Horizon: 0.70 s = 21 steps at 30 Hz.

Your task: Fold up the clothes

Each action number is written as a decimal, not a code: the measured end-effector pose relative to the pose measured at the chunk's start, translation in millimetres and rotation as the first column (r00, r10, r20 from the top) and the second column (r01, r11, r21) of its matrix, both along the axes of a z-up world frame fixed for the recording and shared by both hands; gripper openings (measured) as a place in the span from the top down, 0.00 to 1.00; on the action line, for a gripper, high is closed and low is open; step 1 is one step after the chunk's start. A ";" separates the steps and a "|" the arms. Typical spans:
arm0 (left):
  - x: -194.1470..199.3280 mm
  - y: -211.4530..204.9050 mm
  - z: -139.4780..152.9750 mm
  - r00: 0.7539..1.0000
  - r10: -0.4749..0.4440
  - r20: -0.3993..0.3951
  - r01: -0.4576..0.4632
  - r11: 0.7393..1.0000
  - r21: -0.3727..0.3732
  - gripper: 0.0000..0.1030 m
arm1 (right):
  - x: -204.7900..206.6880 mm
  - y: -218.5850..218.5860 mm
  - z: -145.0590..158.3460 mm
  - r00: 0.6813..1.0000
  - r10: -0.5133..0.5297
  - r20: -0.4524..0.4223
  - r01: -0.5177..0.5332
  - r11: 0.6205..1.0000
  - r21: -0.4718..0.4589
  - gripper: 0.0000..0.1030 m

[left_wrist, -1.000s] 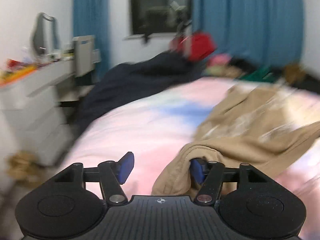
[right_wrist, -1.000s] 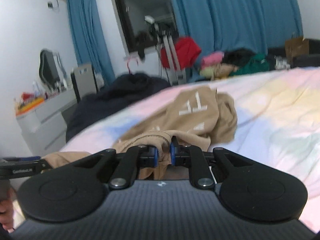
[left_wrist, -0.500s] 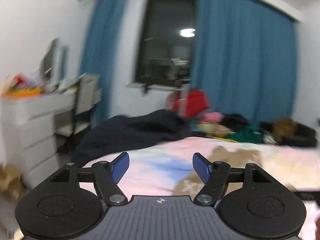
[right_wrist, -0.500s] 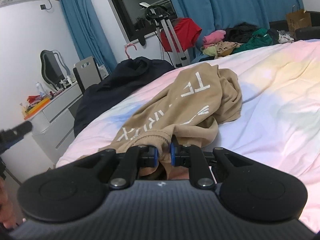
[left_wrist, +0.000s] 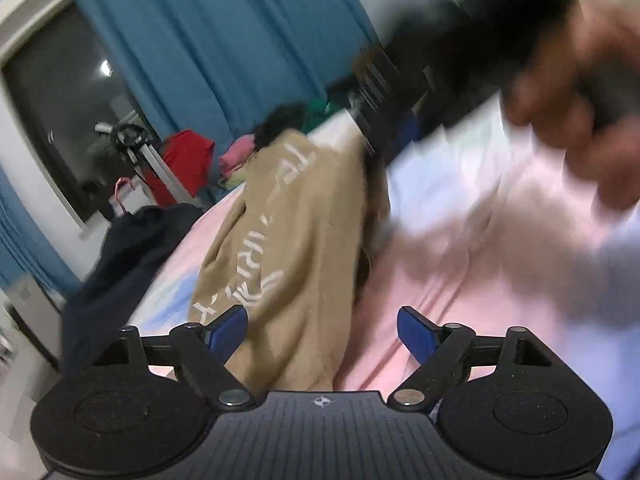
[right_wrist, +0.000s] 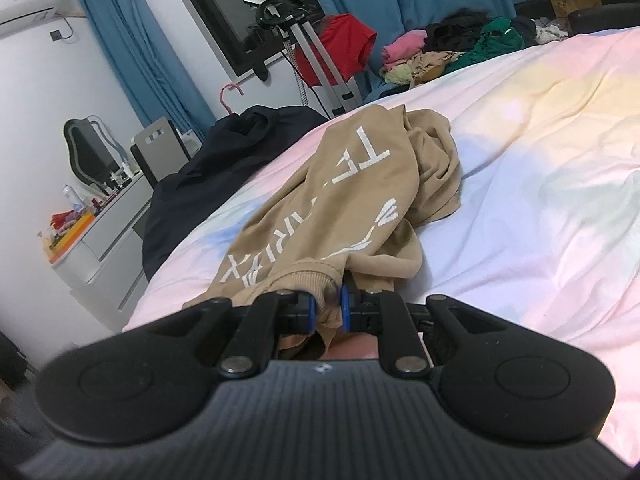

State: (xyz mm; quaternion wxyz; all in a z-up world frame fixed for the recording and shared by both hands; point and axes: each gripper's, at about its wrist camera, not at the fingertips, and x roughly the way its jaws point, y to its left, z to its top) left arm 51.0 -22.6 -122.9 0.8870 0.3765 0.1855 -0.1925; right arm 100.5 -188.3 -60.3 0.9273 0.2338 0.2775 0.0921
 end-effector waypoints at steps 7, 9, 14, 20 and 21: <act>17.7 3.2 6.0 0.916 0.270 0.298 -0.267 0.962 -0.050 0.16 | 1.3 -7.0 -3.9 0.999 -0.044 -0.007 0.044 0.999 0.018 0.84; 12.6 16.4 32.3 0.875 0.354 0.330 -0.296 0.931 -0.214 0.11 | 2.9 -7.3 -6.3 0.999 -0.049 -0.013 0.049 0.999 0.011 0.84; -0.5 31.2 62.4 0.830 0.432 0.352 -0.287 0.873 -0.395 0.10 | 1.7 4.2 -12.0 1.000 -0.010 -0.029 0.009 0.999 -0.040 0.78; -4.0 35.3 77.0 0.829 0.452 0.329 -0.286 0.849 -0.445 0.10 | -9.1 35.7 -16.6 0.997 0.072 -0.033 -0.078 0.974 -0.213 0.37; -5.9 41.1 80.3 0.830 0.456 0.322 -0.286 0.843 -0.456 0.10 | -10.8 42.1 -18.0 0.996 0.086 -0.030 -0.091 0.966 -0.241 0.24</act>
